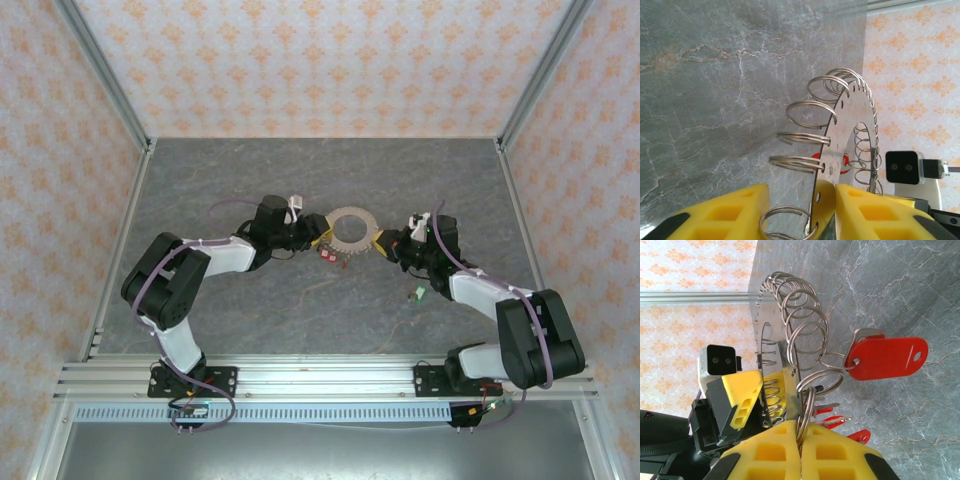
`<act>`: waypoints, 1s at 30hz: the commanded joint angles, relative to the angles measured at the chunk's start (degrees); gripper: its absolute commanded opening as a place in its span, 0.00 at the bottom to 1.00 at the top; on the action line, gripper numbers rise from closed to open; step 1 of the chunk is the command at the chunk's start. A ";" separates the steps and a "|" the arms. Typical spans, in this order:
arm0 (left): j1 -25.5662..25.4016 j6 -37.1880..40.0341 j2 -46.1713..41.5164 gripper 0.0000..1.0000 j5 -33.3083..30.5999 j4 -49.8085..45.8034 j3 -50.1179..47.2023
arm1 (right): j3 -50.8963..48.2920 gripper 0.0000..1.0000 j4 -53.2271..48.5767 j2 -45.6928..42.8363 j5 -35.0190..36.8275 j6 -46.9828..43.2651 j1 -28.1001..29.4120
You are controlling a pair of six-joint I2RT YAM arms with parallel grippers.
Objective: Put the keys on the keyring
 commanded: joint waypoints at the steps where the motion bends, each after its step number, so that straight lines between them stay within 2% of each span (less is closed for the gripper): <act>1: -0.22 -0.19 -3.26 0.31 0.56 3.66 0.25 | 2.22 0.06 3.00 -1.49 -0.98 0.50 0.28; 4: -0.30 0.07 -4.22 0.23 0.88 3.60 0.52 | 2.31 0.06 3.33 -1.41 -0.67 0.72 0.24; 7: -0.30 0.59 -5.26 0.22 1.10 2.98 1.00 | 2.48 0.07 3.79 -1.43 -0.59 1.02 0.28; 16: -0.86 1.93 -8.33 0.08 1.12 2.04 1.55 | 3.36 0.11 4.52 -1.51 -0.31 1.69 0.28; 18: -0.93 2.09 -9.11 0.07 0.85 0.90 2.07 | 3.45 0.13 4.52 -1.52 -0.22 1.73 0.28; 20: -0.96 2.19 -9.91 0.01 0.59 0.87 2.23 | 3.37 0.17 4.52 -1.77 -0.05 1.78 0.28; 26: -1.06 1.73 -12.24 0.00 -0.40 0.48 2.96 | 3.28 0.28 4.75 -2.27 0.31 1.99 0.24; 28: -1.02 0.82 -12.70 0.00 -0.66 1.25 2.81 | 3.28 0.35 5.02 -2.36 0.43 2.41 0.28; 30: -1.06 0.36 -13.03 0.00 -0.58 1.56 2.85 | 3.23 0.36 5.84 -2.27 0.39 3.02 0.28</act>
